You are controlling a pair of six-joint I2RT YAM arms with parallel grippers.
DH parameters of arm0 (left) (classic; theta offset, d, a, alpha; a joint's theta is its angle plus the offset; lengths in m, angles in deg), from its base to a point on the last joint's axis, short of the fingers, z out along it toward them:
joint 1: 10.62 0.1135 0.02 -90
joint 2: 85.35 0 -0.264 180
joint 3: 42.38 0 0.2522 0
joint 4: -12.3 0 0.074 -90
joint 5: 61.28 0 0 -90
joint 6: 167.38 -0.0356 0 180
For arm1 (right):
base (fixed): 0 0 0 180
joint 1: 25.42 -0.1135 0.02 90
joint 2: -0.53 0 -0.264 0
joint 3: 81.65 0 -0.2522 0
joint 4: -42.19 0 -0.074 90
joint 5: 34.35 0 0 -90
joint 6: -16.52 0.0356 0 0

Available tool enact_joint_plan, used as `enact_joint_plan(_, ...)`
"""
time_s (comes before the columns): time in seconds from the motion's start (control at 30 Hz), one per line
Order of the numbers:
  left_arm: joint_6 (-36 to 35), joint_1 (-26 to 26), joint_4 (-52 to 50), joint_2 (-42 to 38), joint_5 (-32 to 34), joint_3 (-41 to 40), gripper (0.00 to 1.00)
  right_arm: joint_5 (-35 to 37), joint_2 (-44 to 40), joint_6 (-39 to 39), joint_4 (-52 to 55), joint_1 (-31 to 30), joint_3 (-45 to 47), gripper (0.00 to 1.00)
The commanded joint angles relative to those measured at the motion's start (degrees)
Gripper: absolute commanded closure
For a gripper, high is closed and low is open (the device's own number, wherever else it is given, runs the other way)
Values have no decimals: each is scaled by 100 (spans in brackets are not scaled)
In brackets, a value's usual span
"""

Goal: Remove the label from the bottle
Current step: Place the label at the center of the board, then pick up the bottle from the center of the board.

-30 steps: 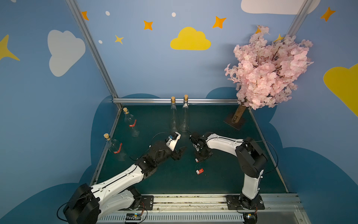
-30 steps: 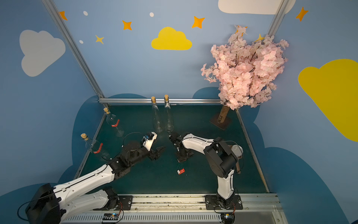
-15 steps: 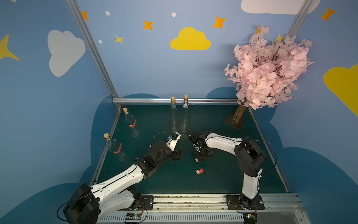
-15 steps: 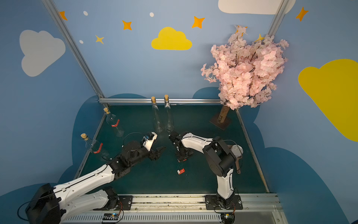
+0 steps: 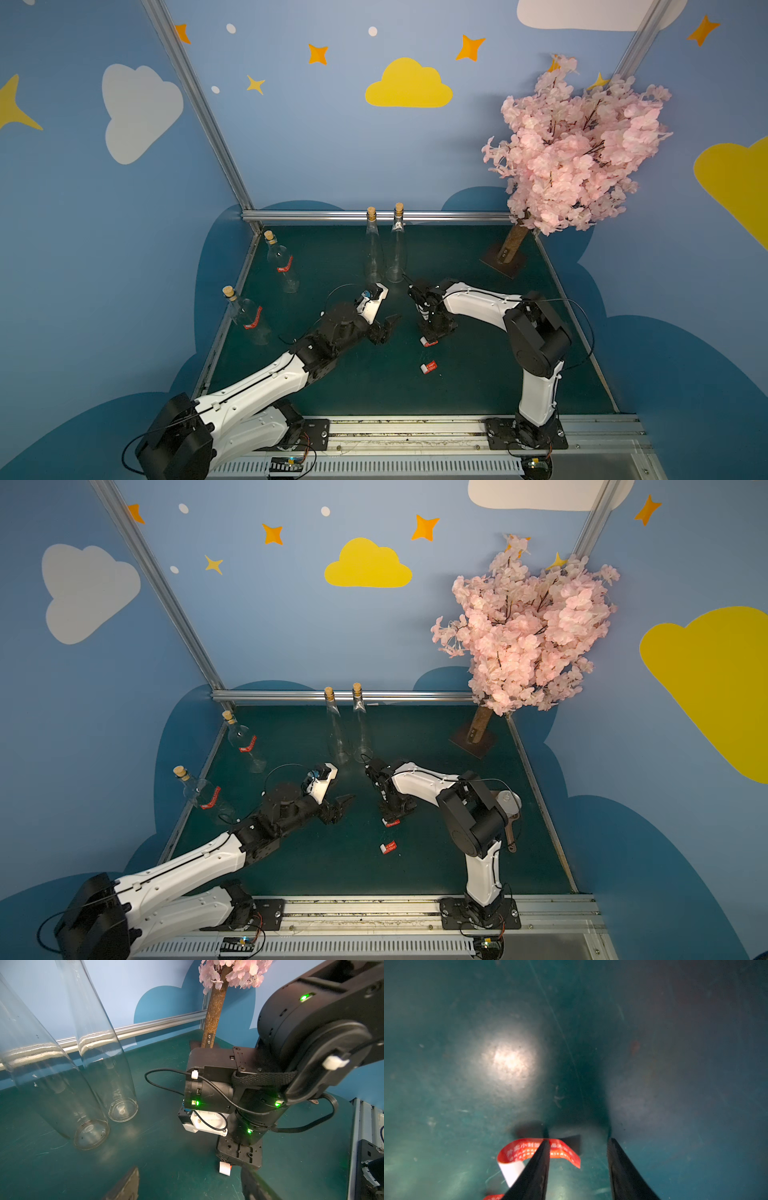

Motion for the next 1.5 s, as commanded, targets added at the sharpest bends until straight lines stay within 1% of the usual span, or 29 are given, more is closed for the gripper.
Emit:
enact_joint_plan(0.0, 27, -14, -37, -106, 36, -96, 24, 377, 194, -2, -67, 94, -21, 53)
enact_joint_plan(0.33, 6, -17, -12, -31, 36, -70, 24, 368, -21, -89, 35, 207, -147, 54)
enact_joint_plan(0.5, 63, -14, -5, -38, 57, -52, 24, 347, -481, -133, 217, 258, -257, 53)
enact_joint_plan(0.6, 262, -9, 35, -60, 193, -24, 24, 310, -989, -200, 272, 286, -266, 53)
enact_joint_plan(0.67, 439, 16, -258, -98, 350, 137, 24, 147, -1422, -384, 117, 246, -159, 53)
enact_joint_plan(0.8, 867, 151, -1416, -194, 833, 729, 24, -290, -2337, -1027, -652, -76, 310, 53)
enact_joint_plan(0.93, 1116, 597, -2592, -300, 924, 1414, 24, -905, -3002, -1843, -1711, -607, 858, 50)
enact_joint_plan(1.03, 1182, 1113, -3328, -296, 730, 1911, 24, -1371, -3282, -2536, -2721, -1032, 1254, 48)
enact_joint_plan(1.17, 1187, 1825, -3986, -244, 667, 2436, 23, -2096, -3349, -3234, -4141, -1367, 1759, 44)
enact_joint_plan(1.23, 1191, 2034, -4138, -246, 850, 2623, 22, -2297, -3255, -3432, -4611, -1449, 1793, 41)
enact_joint_plan(1.3, 1182, 2139, -4221, -223, 1189, 2783, 20, -2536, -3058, -3571, -4700, -1472, 1638, 40)
enact_joint_plan(1.4, 1218, 2292, -4451, -47, 1858, 3150, 20, -2830, -2682, -3691, -4501, -1490, 1180, 39)
enact_joint_plan(1.43, 1235, 2363, -4535, 53, 2028, 3300, 21, -2914, -2546, -3713, -4417, -1501, 1031, 38)
enact_joint_plan(1.47, 1246, 2451, -4619, 162, 2123, 3454, 29, -2994, -2419, -3734, -4335, -1507, 860, 37)
